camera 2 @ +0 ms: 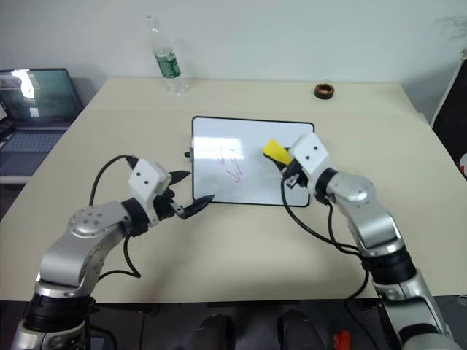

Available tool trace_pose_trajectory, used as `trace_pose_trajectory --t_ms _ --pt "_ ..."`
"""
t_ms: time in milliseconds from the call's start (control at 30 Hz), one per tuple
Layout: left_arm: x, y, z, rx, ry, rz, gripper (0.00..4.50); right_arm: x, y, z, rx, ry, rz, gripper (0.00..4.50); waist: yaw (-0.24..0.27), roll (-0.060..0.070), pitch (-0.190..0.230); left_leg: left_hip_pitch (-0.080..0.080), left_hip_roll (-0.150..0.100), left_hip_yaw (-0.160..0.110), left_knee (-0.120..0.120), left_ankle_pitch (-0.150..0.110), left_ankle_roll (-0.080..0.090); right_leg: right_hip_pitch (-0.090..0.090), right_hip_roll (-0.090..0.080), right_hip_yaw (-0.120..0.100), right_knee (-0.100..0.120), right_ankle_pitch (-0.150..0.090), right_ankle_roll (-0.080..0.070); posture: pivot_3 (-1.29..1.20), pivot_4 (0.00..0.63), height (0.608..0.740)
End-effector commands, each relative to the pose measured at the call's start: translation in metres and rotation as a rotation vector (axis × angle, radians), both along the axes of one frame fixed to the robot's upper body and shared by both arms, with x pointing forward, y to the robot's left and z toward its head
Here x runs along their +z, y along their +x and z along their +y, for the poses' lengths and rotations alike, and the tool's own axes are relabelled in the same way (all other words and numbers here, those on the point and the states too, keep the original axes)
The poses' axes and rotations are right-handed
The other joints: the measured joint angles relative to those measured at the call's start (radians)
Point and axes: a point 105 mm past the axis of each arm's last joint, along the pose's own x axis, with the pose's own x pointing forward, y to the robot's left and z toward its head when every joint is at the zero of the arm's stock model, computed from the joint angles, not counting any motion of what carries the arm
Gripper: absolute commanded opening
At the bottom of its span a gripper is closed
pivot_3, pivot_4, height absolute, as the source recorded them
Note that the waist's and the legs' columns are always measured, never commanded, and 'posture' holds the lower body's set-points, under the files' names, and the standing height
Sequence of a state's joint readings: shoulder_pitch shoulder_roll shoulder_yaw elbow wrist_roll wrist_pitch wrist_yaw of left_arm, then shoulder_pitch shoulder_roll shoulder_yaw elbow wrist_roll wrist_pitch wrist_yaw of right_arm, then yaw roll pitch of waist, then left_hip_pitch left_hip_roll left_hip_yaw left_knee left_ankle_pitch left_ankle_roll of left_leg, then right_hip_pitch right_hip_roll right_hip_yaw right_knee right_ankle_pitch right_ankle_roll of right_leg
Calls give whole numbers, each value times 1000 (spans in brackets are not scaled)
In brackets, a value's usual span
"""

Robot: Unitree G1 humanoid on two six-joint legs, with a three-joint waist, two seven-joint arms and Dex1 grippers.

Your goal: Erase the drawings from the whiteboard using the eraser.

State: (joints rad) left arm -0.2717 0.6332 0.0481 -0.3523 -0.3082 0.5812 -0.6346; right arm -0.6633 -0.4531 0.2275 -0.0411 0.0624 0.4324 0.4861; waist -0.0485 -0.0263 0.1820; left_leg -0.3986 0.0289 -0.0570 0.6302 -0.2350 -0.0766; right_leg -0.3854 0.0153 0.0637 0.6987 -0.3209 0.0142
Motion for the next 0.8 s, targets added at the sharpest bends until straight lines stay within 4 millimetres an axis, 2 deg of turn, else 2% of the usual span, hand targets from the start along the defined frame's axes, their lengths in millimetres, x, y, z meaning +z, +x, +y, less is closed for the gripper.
trace_pose_trajectory --t_ms 33,133,233,333,400,467,533,633,700,800 --pt "14 -3 -7 -28 -6 -60 4500 1 20 -2 -61 -96 -75 1245 -1 0 0 0 0 0 0 0 0 0 0 0 0 0 0 0 150 740" --pt "13 -5 -11 -49 -8 -56 4500 -13 24 5 -24 -173 -40 1245 -1 0 0 -1 0 0 0 0 0 -1 0 0 0 0 0 0 150 740" --pt "13 -5 -11 -49 -6 -55 4500 -27 11 19 98 -271 -7 1245 -3 0 0 0 0 0 0 0 0 0 -1 0 1 0 0 0 150 740" --pt "13 -4 -13 -52 -7 -56 4500 -31 8 20 124 -315 -4 1245 -4 0 0 1 1 0 0 0 0 0 0 0 2 0 0 0 150 740" --pt "13 -4 -14 -56 -11 -57 4500 -20 15 20 86 -284 -42 1245 -5 0 0 1 1 0 0 0 0 0 0 0 2 0 0 0 150 740" --pt "14 -3 -15 -63 -12 -59 4500 5 35 10 -68 -213 -141 1245 -7 0 0 1 1 0 1 0 0 0 0 0 2 0 0 0 150 740" --pt "14 -3 -16 -66 -14 -59 4500 19 45 2 -157 -147 -179 1245 -7 0 0 1 0 0 2 0 0 -1 0 1 5 0 0 0 150 740" --pt "12 -4 -17 -72 -17 -56 4500 2 44 3 -129 -167 -95 1245 -4 -1 0 1 0 0 3 0 0 -1 0 0 6 0 0 0 150 740" --pt "9 -5 -16 -72 -18 -53 4500 -17 36 6 -69 -217 -19 1245 -2 -1 0 1 0 0 3 0 0 0 0 0 5 0 0 0 150 740" --pt "7 -6 -15 -73 -21 -50 4500 -35 24 9 4 -263 59 1232 -2 -1 -1 1 0 0 3 0 0 0 -1 0 5 0 0 0 150 740"
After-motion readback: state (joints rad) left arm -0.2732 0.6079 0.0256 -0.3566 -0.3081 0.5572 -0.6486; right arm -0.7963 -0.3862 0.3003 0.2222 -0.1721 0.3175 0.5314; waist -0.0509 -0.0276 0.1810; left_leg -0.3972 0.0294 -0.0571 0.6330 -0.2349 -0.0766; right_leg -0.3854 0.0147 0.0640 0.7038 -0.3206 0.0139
